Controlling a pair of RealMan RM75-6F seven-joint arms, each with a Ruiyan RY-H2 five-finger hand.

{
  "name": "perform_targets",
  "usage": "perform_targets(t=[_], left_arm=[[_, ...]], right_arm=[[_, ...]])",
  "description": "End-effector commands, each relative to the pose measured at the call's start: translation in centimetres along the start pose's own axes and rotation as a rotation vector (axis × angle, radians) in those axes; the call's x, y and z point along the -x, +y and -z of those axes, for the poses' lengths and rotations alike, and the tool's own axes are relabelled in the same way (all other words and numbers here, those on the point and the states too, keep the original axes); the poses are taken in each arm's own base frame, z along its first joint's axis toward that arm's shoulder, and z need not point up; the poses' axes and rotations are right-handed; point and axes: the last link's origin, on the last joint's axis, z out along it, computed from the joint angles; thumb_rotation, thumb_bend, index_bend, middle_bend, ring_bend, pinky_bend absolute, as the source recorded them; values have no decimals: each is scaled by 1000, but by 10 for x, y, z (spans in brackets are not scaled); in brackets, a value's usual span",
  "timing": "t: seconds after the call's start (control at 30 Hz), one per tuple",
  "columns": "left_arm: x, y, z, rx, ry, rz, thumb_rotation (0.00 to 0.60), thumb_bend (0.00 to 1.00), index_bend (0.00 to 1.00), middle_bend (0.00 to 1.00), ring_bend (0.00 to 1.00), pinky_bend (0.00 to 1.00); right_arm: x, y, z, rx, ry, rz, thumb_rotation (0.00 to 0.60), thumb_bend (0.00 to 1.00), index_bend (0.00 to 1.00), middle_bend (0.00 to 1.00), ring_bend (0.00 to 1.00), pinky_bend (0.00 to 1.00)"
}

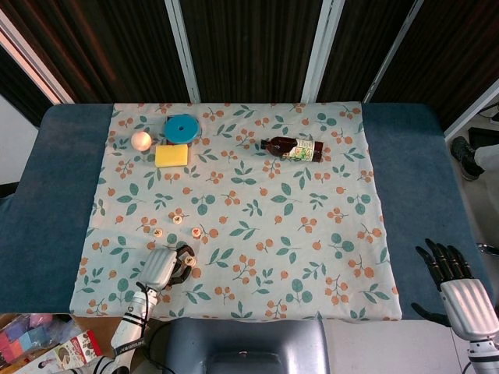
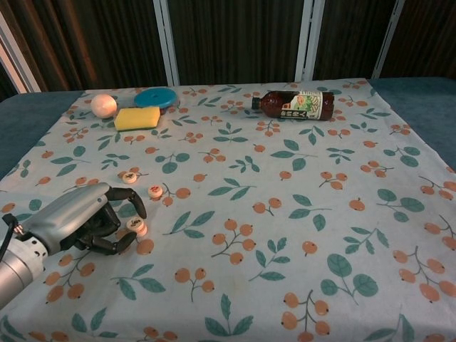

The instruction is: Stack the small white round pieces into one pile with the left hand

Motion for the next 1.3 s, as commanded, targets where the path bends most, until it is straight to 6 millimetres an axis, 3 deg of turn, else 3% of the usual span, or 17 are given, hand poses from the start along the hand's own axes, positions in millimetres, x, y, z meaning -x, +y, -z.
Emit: perform_targets(t=[0.03,0.3,0.47,0.6,0.83,1.3], left_arm=[[-1,0,0,2,0,2,600,414,379,1000,1000,1000],[-10,1,0,18,21,26,600,411,337,1000,1000,1000],[-41,-6,-6,6,83,82,600,410,336,1000,1000,1000],[-59,-25,-26,-67,123,71,600,410,336,1000,1000,1000],[-49,-49,-49,-175,75,44,600,412,348,1000,1000,1000],[-42,-64,-55,-215,61,14,600,412,411,1000,1000,1000]], right_arm=[[0,0,0,0,1,-1,600,70,0,0,0,0],[-1,0,0,2,3,-2,600,70,0,0,0,0],[-1,1,1,6,5,-5,600,70,0,0,0,0],[0,0,1,5,3,-1,600,70,0,0,0,0],[2,-1,-1,5,-4,8,600,70,0,0,0,0],[2,0,-2,12,-4,9,600,70,0,0,0,0]])
